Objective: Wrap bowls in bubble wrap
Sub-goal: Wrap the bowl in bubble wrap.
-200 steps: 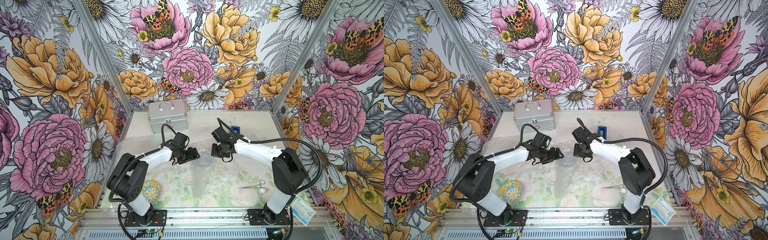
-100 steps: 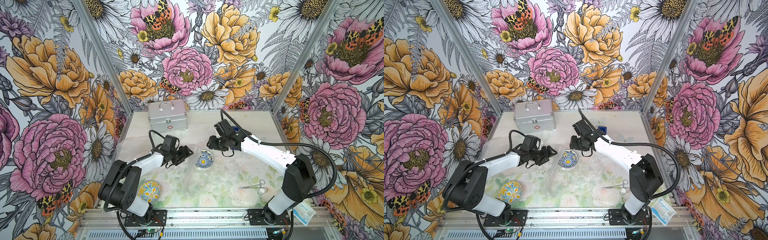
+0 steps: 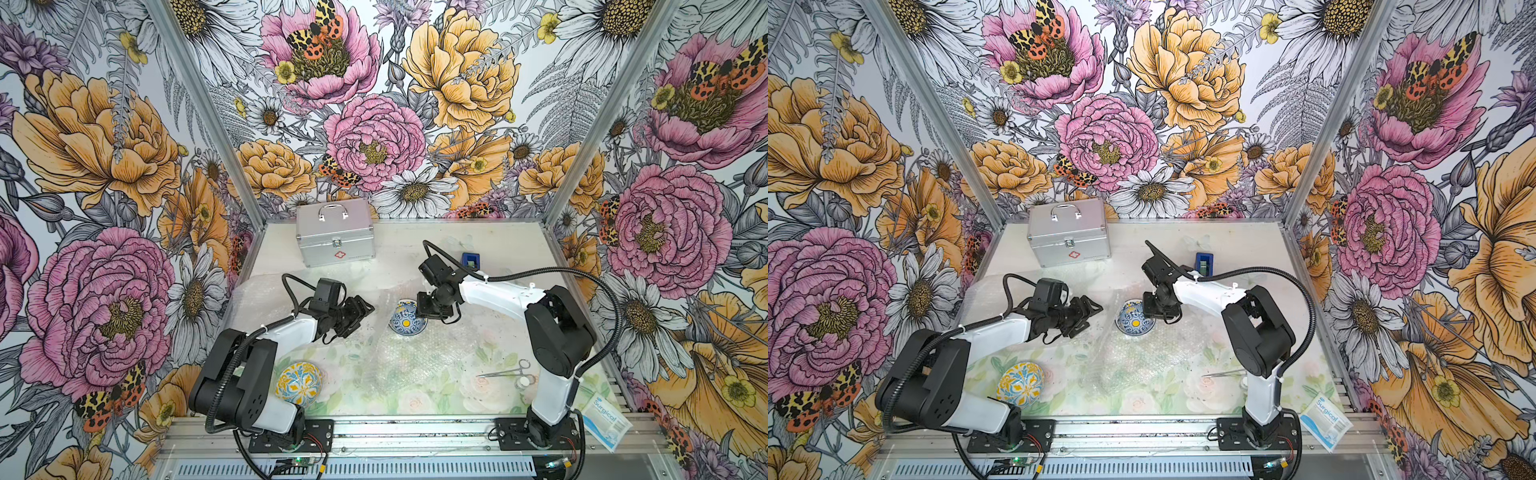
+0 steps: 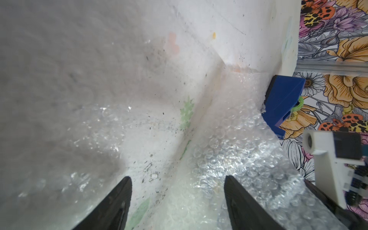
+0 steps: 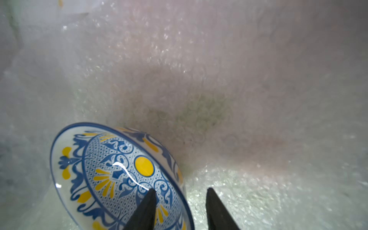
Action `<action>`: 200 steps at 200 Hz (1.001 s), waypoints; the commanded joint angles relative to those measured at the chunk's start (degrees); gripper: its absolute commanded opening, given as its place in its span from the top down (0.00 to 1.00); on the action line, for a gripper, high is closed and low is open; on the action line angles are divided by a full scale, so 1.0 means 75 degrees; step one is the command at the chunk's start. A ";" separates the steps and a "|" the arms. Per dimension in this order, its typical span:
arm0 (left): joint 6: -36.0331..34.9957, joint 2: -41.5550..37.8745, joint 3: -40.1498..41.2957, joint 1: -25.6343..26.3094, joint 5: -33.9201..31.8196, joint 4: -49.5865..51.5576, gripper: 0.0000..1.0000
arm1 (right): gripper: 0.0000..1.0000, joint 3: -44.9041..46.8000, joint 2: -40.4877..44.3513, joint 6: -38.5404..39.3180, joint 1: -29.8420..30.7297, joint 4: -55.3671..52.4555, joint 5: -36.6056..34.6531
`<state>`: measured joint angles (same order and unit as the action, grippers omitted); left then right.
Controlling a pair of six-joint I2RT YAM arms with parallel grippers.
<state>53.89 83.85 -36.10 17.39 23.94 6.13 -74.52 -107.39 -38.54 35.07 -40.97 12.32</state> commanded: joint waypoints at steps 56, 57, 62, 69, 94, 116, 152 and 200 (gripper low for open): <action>0.0206 0.0185 0.0122 0.0002 0.0228 -0.0719 0.25 | 0.96 -0.0177 0.0760 0.0165 0.0224 0.0011 0.0045; 0.0208 0.0186 0.0124 0.0008 0.0223 -0.0727 0.25 | 0.97 -0.0177 0.0772 0.0168 0.0229 0.0012 0.0045; 0.0227 0.0181 0.0136 0.0013 0.0245 -0.0760 0.25 | 0.97 -0.0148 0.0842 0.0149 0.0263 0.0014 0.0053; 0.0233 0.0170 0.0160 0.0025 0.0241 -0.0792 0.25 | 0.99 -0.0102 0.0930 0.0127 0.0308 0.0014 0.0082; 0.0210 0.0172 0.0196 0.0011 0.0228 -0.0817 0.25 | 1.00 0.0090 0.1110 0.0021 0.0495 0.0013 0.0075; 0.0209 0.0175 0.0225 0.0014 0.0207 -0.0841 0.25 | 1.00 0.0326 0.1103 -0.0067 0.0608 0.0024 -0.0009; 0.0209 0.0128 0.0224 0.0015 0.0203 -0.0853 0.25 | 1.00 0.0457 0.0807 -0.0097 0.0697 0.0025 -0.0236; 0.0186 0.0081 0.0243 0.0243 0.0282 -0.0831 0.24 | 0.93 0.0285 0.0394 -0.0111 0.0551 0.0188 -0.0450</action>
<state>55.18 84.88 -35.00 17.80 24.77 0.99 -70.72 -102.74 -38.57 39.68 -41.17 10.81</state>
